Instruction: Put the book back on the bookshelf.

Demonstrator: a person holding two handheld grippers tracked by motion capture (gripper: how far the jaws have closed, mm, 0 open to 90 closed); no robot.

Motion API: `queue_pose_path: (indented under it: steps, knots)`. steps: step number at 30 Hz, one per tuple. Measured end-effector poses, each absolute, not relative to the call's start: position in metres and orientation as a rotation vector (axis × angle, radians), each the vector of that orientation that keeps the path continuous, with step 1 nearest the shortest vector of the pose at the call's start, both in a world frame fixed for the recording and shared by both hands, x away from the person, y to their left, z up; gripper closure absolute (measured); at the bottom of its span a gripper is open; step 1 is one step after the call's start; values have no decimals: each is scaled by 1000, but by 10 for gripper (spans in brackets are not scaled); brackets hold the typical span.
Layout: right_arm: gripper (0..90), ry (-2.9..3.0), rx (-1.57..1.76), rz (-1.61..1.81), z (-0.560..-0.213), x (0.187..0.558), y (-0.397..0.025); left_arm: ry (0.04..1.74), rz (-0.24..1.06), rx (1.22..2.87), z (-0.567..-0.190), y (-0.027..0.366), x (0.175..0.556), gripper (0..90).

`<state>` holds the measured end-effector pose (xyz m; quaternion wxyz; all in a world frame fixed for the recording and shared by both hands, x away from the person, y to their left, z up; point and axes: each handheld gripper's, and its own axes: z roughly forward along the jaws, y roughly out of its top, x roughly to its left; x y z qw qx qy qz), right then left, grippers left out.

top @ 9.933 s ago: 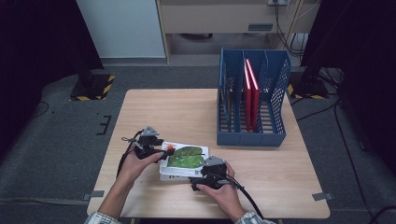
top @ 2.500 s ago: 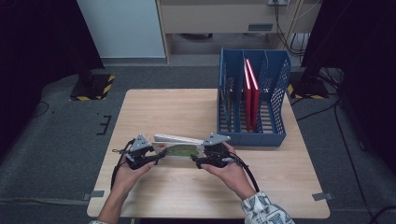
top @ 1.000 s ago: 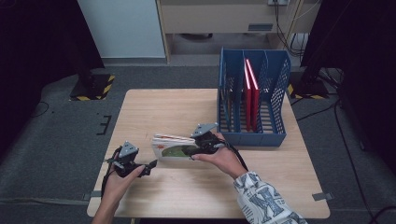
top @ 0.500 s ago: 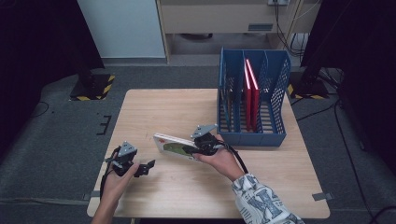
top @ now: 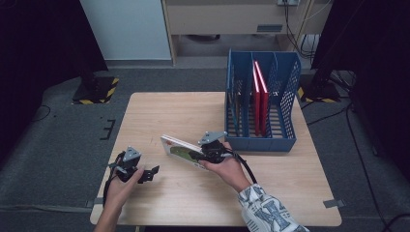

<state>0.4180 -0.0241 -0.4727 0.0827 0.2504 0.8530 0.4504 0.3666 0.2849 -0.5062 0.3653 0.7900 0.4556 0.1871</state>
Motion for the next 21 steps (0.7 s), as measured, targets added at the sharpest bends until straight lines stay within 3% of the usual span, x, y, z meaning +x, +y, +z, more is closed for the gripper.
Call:
queue_pose_path:
  steps: [21]
  knots:
    - [755, 2527, 745, 1353, -477, 416, -19, 1206, 501, 2006, -506, 291, 367, 57]
